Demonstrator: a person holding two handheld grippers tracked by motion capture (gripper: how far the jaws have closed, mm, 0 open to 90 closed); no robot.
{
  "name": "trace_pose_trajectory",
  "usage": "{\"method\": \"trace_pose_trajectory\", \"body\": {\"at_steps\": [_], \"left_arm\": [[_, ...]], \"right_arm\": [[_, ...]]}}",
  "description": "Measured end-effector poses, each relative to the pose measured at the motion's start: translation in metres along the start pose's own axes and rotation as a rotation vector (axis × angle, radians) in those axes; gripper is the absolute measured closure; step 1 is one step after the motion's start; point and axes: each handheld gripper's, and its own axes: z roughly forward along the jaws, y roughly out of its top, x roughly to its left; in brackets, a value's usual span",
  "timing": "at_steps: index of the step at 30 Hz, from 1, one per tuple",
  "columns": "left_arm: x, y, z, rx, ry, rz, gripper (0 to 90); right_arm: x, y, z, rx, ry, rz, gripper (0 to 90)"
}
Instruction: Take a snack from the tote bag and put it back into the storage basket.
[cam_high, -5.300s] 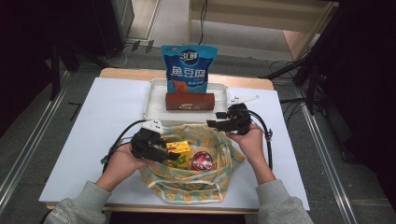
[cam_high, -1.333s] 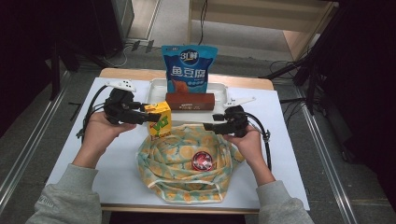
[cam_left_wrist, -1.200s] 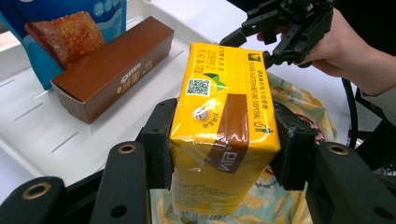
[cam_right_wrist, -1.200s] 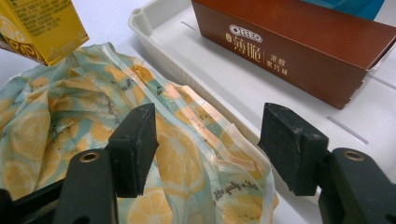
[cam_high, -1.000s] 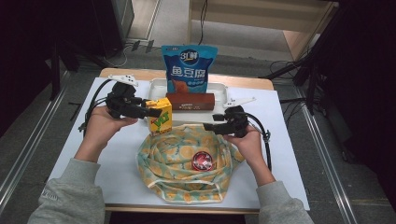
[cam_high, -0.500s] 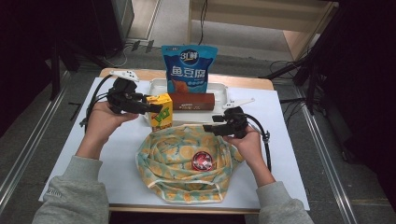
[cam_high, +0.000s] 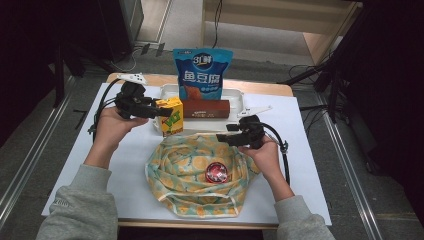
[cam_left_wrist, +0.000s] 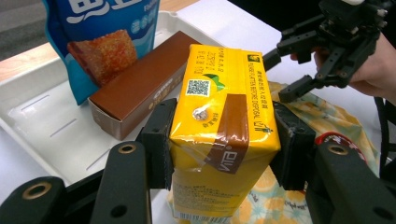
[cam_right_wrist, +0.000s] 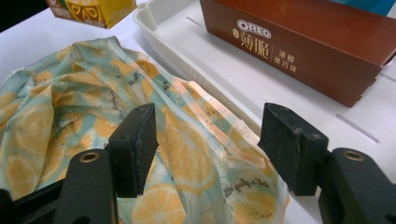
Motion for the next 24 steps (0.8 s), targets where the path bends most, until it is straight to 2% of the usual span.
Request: {"method": "trace_pose_trajectory", "body": {"at_steps": [13,24], "left_arm": [[0.016,-0.001,0.014,-0.013,0.015,-0.019,50.4],[0.034,-0.004,0.023,-0.033,0.049,-0.046,50.4]], "right_arm": [[0.001,-0.005,-0.004,0.002,-0.013,0.006,37.4],[0.002,-0.009,-0.007,0.002,-0.024,0.009,37.4]]}}
